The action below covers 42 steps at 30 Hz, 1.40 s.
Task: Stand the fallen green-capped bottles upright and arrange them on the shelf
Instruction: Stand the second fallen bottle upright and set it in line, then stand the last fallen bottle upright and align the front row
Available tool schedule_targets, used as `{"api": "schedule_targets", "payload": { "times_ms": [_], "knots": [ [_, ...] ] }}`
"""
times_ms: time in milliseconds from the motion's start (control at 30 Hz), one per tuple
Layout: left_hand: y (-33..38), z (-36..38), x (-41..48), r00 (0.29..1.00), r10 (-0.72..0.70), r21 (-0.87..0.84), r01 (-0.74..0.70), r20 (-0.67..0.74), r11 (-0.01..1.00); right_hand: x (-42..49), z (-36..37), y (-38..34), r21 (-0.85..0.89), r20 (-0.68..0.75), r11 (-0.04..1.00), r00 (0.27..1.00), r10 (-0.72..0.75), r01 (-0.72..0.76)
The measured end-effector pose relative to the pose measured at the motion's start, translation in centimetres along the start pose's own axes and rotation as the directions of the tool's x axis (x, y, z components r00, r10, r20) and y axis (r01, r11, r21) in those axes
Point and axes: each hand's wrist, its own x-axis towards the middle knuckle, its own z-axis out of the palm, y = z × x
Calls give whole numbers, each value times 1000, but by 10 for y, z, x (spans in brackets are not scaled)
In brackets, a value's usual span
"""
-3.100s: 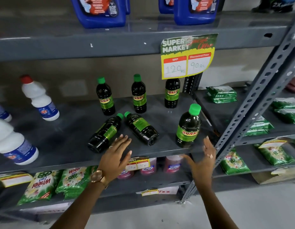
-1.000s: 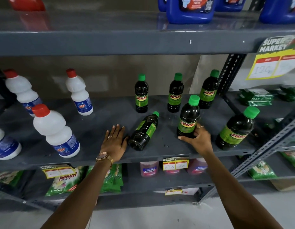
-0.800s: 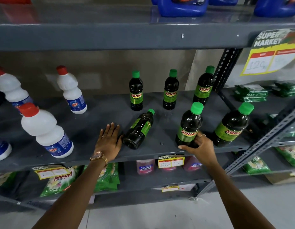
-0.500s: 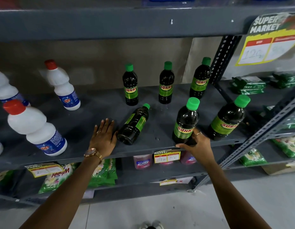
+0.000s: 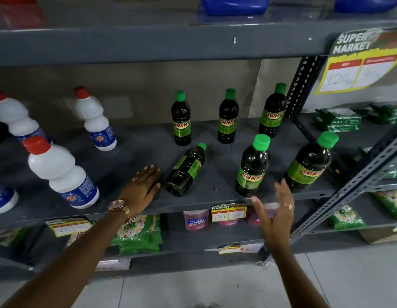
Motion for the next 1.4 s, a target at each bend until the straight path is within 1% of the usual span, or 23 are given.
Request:
{"api": "schedule_targets", "payload": {
  "times_ms": [33, 67, 133, 167, 233, 267, 300, 333, 367, 433, 500, 533, 567, 633, 733, 767, 833, 900, 967, 1067, 1200, 1300, 1400],
  "knots": [
    [-3, -2, -1, 1000, 13, -18, -13, 6, 1000, -17, 4, -7, -22, -42, 998, 998, -56, 55],
    [-4, -2, -1, 1000, 13, -32, -13, 0, 999, -31, 11, -16, -46, -4, 992, 993, -116, 115],
    [-2, -1, -3, 998, -34, -42, 32, -46, 999, -45, 33, -41, -79, 199, 974, 961, -191, 210],
    [0, -1, -4, 995, -69, -42, 67, -68, 997, -43, 47, -58, -71, 295, 978, 940, -169, 198],
    [2, -1, -6, 987, -136, -21, 135, -81, 991, -19, 78, -88, -76, 427, 996, 904, -14, 51],
    [2, -1, -8, 983, -166, 3, 166, -81, 986, -2, 93, -100, -154, 488, 987, 866, 109, -37],
    [2, -1, -9, 979, -191, 30, 194, -77, 981, 17, 107, -112, -285, 536, 951, 802, 263, -122],
    [3, 0, -9, 975, -211, 50, 215, -69, 975, 34, 118, -121, -414, 544, 889, 731, 412, -193],
    [3, 0, -9, 971, -229, 53, 233, -72, 971, 48, 127, -126, -490, 535, 836, 672, 512, -246],
    [3, 2, -10, 964, -248, 34, 252, -90, 967, 65, 142, -130, -507, 549, 796, 588, 594, -330],
    [6, 2, -8, 966, -244, 34, 247, -81, 968, 74, 149, -127, -433, 594, 808, 548, 589, -399],
    [5, 2, -8, 967, -243, 35, 246, -77, 969, 76, 153, -123, -392, 599, 813, 551, 580, -430],
    [4, 2, -8, 967, -242, 35, 246, -78, 969, 75, 155, -118, -364, 579, 820, 582, 571, -443],
    [4, 4, -8, 968, -238, 30, 241, -82, 970, 70, 156, -107, -305, 494, 854, 696, 521, -422],
    [1, 6, -6, 964, -245, 40, 250, -103, 967, 54, 166, -91, -47, 372, 931, 858, 353, -362],
    [0, 7, -6, 962, -251, 40, 256, -108, 966, 50, 171, -88, 38, 334, 940, 891, 307, -338],
    [0, 7, -4, 962, -255, 33, 259, -102, 965, 47, 177, -87, 145, 275, 942, 927, 255, -302],
    [-2, 7, -4, 964, -252, 25, 255, -90, 967, 49, 183, -88, 180, 247, 951, 948, 203, -250],
    [-5, 7, -4, 965, -248, 18, 250, -85, 968, 53, 186, -90, 149, 253, 970, 956, 147, -189],
    [-6, 7, -3, 965, -243, 11, 245, -94, 969, 55, 186, -89, 176, 281, 970, 953, 115, -169],
    [-5, 10, -4, 965, -239, 13, 242, -109, 970, 48, 176, -71, 212, 385, 970, 923, 26, -116],
    [-6, 11, -4, 965, -242, 17, 245, -104, 969, 45, 173, -67, 137, 385, 990, 923, -16, -40],
    [-6, 10, -3, 963, -251, 22, 254, -93, 967, 46, 182, -73, 23, 291, 999, 956, 34, -43]
  ]
}}
